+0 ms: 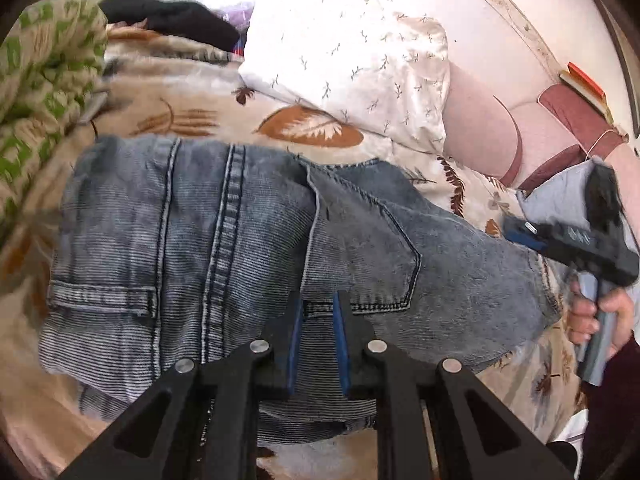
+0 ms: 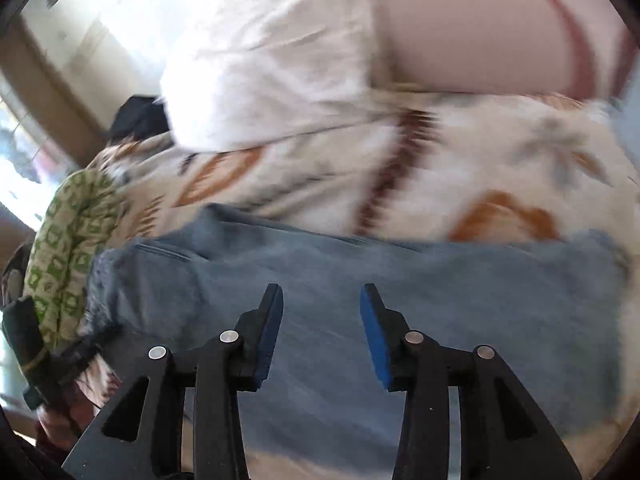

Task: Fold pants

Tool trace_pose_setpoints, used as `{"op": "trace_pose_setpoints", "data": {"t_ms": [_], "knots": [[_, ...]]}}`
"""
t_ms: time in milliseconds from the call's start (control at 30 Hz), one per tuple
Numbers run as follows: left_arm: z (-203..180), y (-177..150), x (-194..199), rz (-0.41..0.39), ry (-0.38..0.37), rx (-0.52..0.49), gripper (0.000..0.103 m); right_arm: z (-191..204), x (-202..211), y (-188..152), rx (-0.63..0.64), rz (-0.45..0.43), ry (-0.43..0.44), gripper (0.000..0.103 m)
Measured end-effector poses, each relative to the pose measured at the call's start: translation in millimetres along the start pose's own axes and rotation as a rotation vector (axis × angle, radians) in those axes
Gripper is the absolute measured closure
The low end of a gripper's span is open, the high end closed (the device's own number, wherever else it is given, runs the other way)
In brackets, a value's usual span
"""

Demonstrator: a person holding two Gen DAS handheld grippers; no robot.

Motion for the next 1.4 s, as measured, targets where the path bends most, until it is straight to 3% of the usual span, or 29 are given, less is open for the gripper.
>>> {"op": "trace_pose_setpoints", "data": {"t_ms": [133,233,400,500,567,700,767,833,900,967,1067,1267,1400], "knots": [[-14.0,-4.6,-1.4,-0.021,-0.031,-0.043,0.059,55.1,-34.8,26.2,0.054,0.037,0.062,0.064],[-21.7,-8.7,-1.9,-0.017,-0.033,-0.074,0.059,84.5,-56.1,39.6,0.085,0.091,0.113,0.064],[-19.1,-13.4,-0.4,-0.002,-0.022,-0.07,0.059,99.1,-79.0,57.7,0.073,0.137,0.12,0.064],[-22.6,-15.4,3.6,0.0,-0.021,-0.083,0.059,109.7,-79.4,63.9,0.112,0.123,0.077,0.062],[-23.3,-19.5,-0.7,0.026,0.015,-0.09,0.059,113.5,-78.5,70.4,0.124,0.099,0.037,0.055],[-18.7,-23.8,-8.0,0.049,0.054,-0.095,0.061,111.1,-86.0,87.2,0.14,0.093,-0.011,0.051],[-15.7,-23.7,-7.3,0.05,0.045,-0.085,0.062,106.4,-101.0,94.7,0.144,0.138,-0.026,0.051],[-15.4,-24.3,-8.0,0.056,0.043,-0.088,0.062,106.5,-116.3,94.4,0.142,0.217,0.028,0.051],[-16.2,-25.3,-9.3,0.056,0.051,-0.093,0.062,108.1,-128.2,91.0,0.161,0.277,0.037,0.056],[-17.3,-26.1,-11.4,0.054,0.066,-0.106,0.062,104.7,-136.0,88.1,0.19,0.317,-0.033,0.08],[-18.0,-25.7,-11.7,0.047,0.077,-0.111,0.067,103.6,-135.5,89.0,0.233,0.318,-0.088,0.093],[-2.5,-20.9,-9.3,0.038,0.089,-0.047,0.085,104.9,-111.0,115.2,0.216,0.151,-0.136,0.096],[-3.8,-21.8,-13.1,0.038,0.119,-0.075,0.085,93.1,-130.1,125.5,0.17,0.168,-0.119,0.096]]}}
Point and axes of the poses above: each gripper's, at about its wrist camera, not at the fingertips, and x roughly against the way its jaws point, z to its left, y to its top, the point moved 6 cm from there along -x, roughly the way its jaws point, and after that the axes turned 14 degrees about z, right-handed, at the moved point
